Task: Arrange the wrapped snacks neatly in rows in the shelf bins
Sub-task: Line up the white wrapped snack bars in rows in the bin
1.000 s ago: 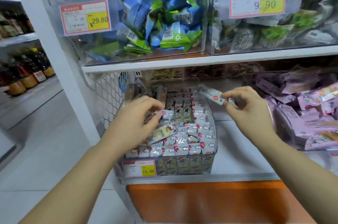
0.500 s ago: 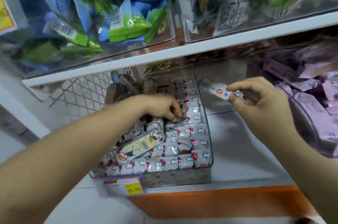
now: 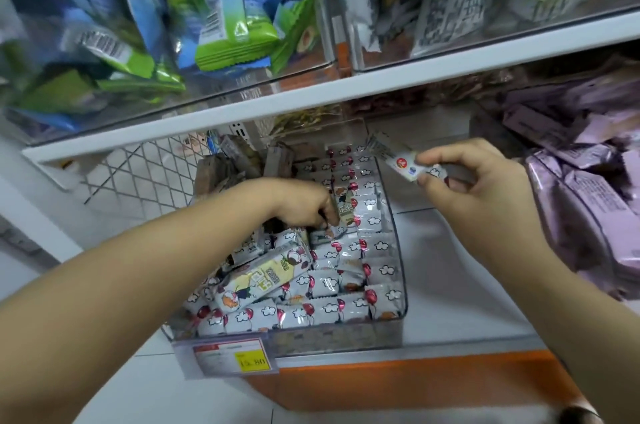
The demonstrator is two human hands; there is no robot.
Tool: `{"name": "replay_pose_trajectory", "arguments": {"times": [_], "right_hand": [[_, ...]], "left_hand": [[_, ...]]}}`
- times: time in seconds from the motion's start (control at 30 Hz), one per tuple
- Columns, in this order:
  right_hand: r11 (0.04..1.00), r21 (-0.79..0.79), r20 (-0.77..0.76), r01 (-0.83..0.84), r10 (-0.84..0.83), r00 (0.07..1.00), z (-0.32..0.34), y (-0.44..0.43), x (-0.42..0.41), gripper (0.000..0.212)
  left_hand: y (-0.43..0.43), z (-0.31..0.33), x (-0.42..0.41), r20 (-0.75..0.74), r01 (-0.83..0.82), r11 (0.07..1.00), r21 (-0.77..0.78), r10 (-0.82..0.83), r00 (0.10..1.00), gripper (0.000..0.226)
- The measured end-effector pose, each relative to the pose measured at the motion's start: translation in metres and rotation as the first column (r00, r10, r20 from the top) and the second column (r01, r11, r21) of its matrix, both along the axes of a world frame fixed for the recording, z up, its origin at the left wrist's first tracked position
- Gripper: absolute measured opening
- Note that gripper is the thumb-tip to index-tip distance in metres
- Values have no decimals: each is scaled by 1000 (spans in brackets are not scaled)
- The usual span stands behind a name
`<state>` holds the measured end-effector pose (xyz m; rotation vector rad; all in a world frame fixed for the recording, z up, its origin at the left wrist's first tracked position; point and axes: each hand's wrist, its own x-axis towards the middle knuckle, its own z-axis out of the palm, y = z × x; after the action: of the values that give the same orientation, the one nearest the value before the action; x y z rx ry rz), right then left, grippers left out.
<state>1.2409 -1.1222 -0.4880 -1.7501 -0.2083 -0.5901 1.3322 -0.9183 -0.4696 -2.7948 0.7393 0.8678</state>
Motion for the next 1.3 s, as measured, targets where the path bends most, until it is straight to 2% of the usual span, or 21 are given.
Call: {"name": "replay_pose_trajectory", "arguments": {"times": [0.1,0.2,0.3,0.4,0.5,0.57,0.7,0.93,1.07,1.17,1.3], "right_hand": [[1000,25,-2,-14,14,1000,2,-2,-2,37],[999,29,11,-12,11,1000,2,-2,-4,37],[999,49,6,-16,16,1000,3,-1,-8,38],[999,42,14,-8,8,1000,5,-1,-11,38],[999,46,20,-12,11,1000,4,-2,-14,39],[999,42,21,-4,3,1000,4,-2,-15,40],[999,49,20,-5,4,1000,4,-3,-14,40],[998,59,5,-9,9,1000,4,-2,-14,39],[998,60,15,-15,14,1000,5,0,-14,38],[998,57,18,-39,38,999,6,1,-15,40],[998,-31,13,-63,63,998,2,2,-16,41]], "left_hand": [[8,29,-9,59,-89,987,-131,97,994,34],[17,48,-23,134,-149,935,-322,201,970,30],[17,41,-32,196,-225,858,-462,346,918,24],[10,27,-34,267,-247,812,-528,435,860,15],[5,23,-35,322,-176,825,-538,393,861,15],[3,23,-37,298,-157,820,-551,369,880,17],[2,20,-41,196,-183,866,-465,302,933,24],[1,17,-42,94,-160,914,-372,209,973,2],[2,25,-46,-15,-194,907,-373,204,979,6],[6,31,-47,-8,-192,919,-343,201,979,22],[11,34,-47,16,-210,906,-368,232,972,24]]}}
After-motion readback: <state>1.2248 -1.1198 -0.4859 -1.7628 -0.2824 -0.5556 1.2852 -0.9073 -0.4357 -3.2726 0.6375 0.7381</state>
